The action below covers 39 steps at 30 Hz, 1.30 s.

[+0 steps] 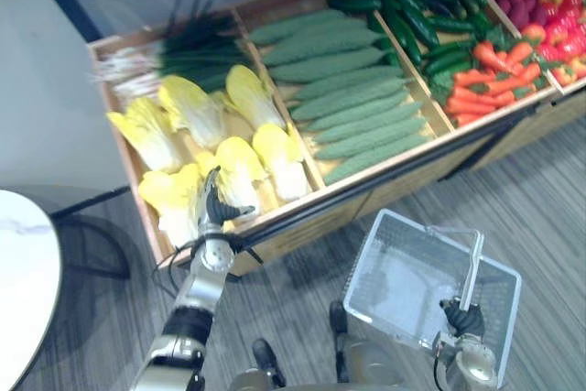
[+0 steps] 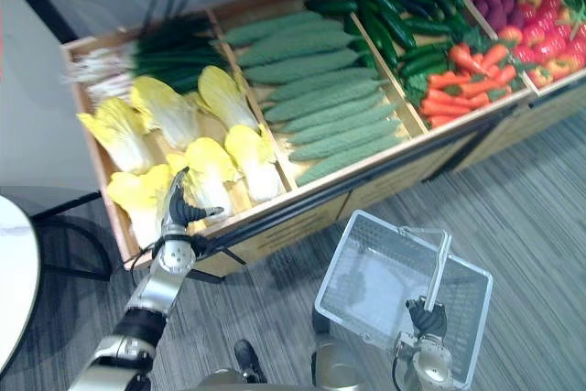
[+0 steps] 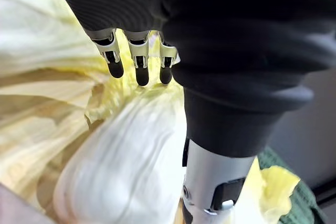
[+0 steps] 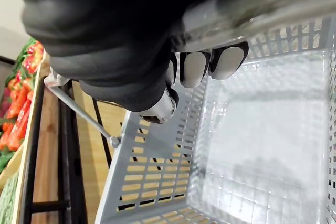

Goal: Pick vegetable in the basket

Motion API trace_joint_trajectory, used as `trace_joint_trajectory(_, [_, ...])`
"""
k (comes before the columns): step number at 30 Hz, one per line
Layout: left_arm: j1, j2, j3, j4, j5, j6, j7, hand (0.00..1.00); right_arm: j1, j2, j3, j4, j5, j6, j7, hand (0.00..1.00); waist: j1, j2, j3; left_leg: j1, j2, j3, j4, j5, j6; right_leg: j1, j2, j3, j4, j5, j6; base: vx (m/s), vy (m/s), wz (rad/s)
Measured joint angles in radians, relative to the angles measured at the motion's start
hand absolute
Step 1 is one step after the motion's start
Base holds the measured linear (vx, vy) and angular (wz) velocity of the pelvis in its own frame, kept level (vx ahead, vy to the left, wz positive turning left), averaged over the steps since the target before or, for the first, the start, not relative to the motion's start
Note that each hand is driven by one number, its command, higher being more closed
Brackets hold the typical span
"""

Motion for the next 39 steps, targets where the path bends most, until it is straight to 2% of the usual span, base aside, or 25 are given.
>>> trace_joint_trajectory(2, [-0.065, 0.008, -0.01, 0.065, 0.038, 0.001, 0.02, 0.0, -0.013, -0.007, 0.017, -0.006, 0.001, -0.011, 0.0, 1.0, -0.009, 0.0, 0.007, -0.013, -0.001, 0.0, 0.001, 0.0, 0.0, -0.017, 0.0, 0.008, 0.001, 0.003, -0.001, 0.03, -0.01, -0.12])
trace_joint_trajectory(3, [-0.085, 0.012, -0.014, 0.083, 0.05, 0.002, 0.027, 1.0, -0.013, -0.007, 0.019, -0.016, 0.001, -0.011, 0.0, 1.0, -0.009, 0.001, 0.014, -0.013, -0.001, 0.001, 0.002, 0.0, 0.0, -0.018, 0.001, 0.009, 0.001, 0.003, -0.001, 0.0, -0.01, -0.07])
trace_joint_trajectory(7, [-0.177, 0.072, -0.038, 0.156, 0.122, 0.005, 0.028, 1.0, -0.042, -0.01, 0.034, -0.05, 0.01, -0.049, 0.003, 1.0, -0.008, -0.009, 0.055, -0.03, -0.001, 0.014, 0.018, -0.003, 0.003, -0.04, 0.0, 0.028, 0.009, 0.015, 0.001, -0.05, -0.01, -0.09])
trace_joint_trajectory(11, [-0.26, 0.132, -0.032, 0.198, 0.15, 0.041, 0.021, 1.0, -0.054, -0.01, 0.058, -0.098, 0.036, -0.065, 0.018, 1.0, -0.01, -0.015, 0.094, -0.033, -0.004, 0.021, 0.022, -0.008, 0.002, -0.047, -0.002, 0.042, 0.006, 0.023, 0.01, -0.09, -0.019, -0.09])
trace_joint_trajectory(15, [-0.262, 0.139, -0.032, 0.182, 0.149, 0.042, 0.019, 1.0, -0.052, -0.011, 0.059, -0.099, 0.043, -0.07, 0.018, 1.0, -0.011, -0.014, 0.097, -0.034, -0.003, 0.016, 0.018, -0.008, 0.001, -0.046, -0.002, 0.037, 0.002, 0.025, 0.01, -0.01, -0.008, 0.01])
trace_joint_trajectory(19, [-0.198, 0.138, -0.06, 0.037, 0.16, 0.062, 0.004, 1.0, -0.044, -0.002, 0.059, -0.099, 0.042, -0.07, 0.017, 1.0, -0.012, -0.009, 0.099, -0.03, -0.004, -0.017, 0.017, 0.001, 0.008, -0.024, -0.006, 0.007, -0.001, 0.026, 0.009, 0.06, 0.003, 0.21])
trace_joint_trajectory(22, [-0.075, 0.132, -0.072, -0.179, 0.183, 0.062, 0.003, 1.0, -0.035, 0.008, 0.054, -0.099, 0.041, -0.072, 0.016, 1.0, -0.007, -0.009, 0.099, -0.013, -0.004, -0.039, 0.015, 0.001, 0.007, 0.008, -0.01, -0.014, -0.008, 0.021, 0.012, 0.08, 0.019, 0.25])
trace_joint_trajectory(25, [0.084, 0.079, -0.032, -0.378, 0.213, 0.06, 0.004, 1.0, -0.031, 0.03, 0.051, -0.099, 0.039, -0.074, 0.015, 1.0, 0.002, -0.007, 0.098, 0.016, -0.011, -0.065, 0.015, 0.001, 0.007, 0.055, -0.018, -0.025, -0.026, 0.019, 0.014, 0.07, 0.03, 0.19])
trace_joint_trajectory(27, [0.173, 0.022, 0.013, -0.486, 0.219, 0.06, 0.006, 1.0, -0.025, 0.041, 0.04, -0.099, 0.038, -0.079, 0.013, 1.0, 0.024, -0.005, 0.097, 0.035, -0.019, -0.075, 0.014, 0.001, 0.007, 0.083, -0.02, -0.028, -0.034, 0.01, 0.019, 0.02, 0.019, 0.17])
trace_joint_trajectory(30, [0.279, -0.024, 0.052, -0.621, 0.218, 0.048, 0.013, 1.0, -0.018, 0.044, 0.017, -0.099, 0.03, -0.078, 0.011, 1.0, 0.03, 0.015, 0.084, 0.045, -0.021, -0.096, 0.0, -0.004, 0.013, 0.102, -0.021, -0.054, -0.034, 0.0, 0.021, -0.01, 0.0, 0.24])
trace_joint_trajectory(31, [0.339, -0.05, 0.065, -0.695, 0.217, 0.037, 0.025, 1.0, 0.004, 0.044, -0.002, -0.099, 0.028, -0.078, 0.01, 1.0, 0.048, 0.026, 0.075, 0.055, -0.021, -0.1, -0.004, -0.004, 0.013, 0.112, -0.021, -0.055, -0.034, -0.002, 0.022, -0.01, 0.001, 0.11])
trace_joint_trajectory(32, [0.362, -0.063, 0.069, -0.722, 0.217, 0.034, 0.029, 1.0, 0.014, 0.044, -0.008, -0.099, 0.026, -0.078, 0.01, 1.0, 0.053, 0.033, 0.071, 0.061, -0.021, -0.101, -0.006, -0.004, 0.013, 0.118, -0.021, -0.057, -0.034, -0.003, 0.021, -0.01, -0.007, 0.09])
trace_joint_trajectory(35, [0.475, -0.115, 0.089, -0.824, 0.204, -0.004, 0.052, 1.0, 0.048, 0.043, -0.027, -0.099, 0.017, -0.076, 0.01, 1.0, 0.053, 0.068, 0.024, 0.079, -0.021, -0.12, -0.019, -0.003, 0.013, 0.138, -0.02, -0.075, -0.034, -0.013, 0.023, -0.01, -0.014, 0.13])
trace_joint_trajectory(39, [0.558, -0.169, 0.08, -0.911, 0.197, -0.05, 0.056, 1.0, 0.075, 0.044, -0.031, -0.099, 0.008, -0.076, 0.0, 1.0, 0.052, 0.086, -0.005, 0.093, -0.016, -0.141, -0.017, -0.004, 0.013, 0.172, -0.018, -0.095, -0.031, -0.031, 0.021, -0.01, -0.02, 0.17])
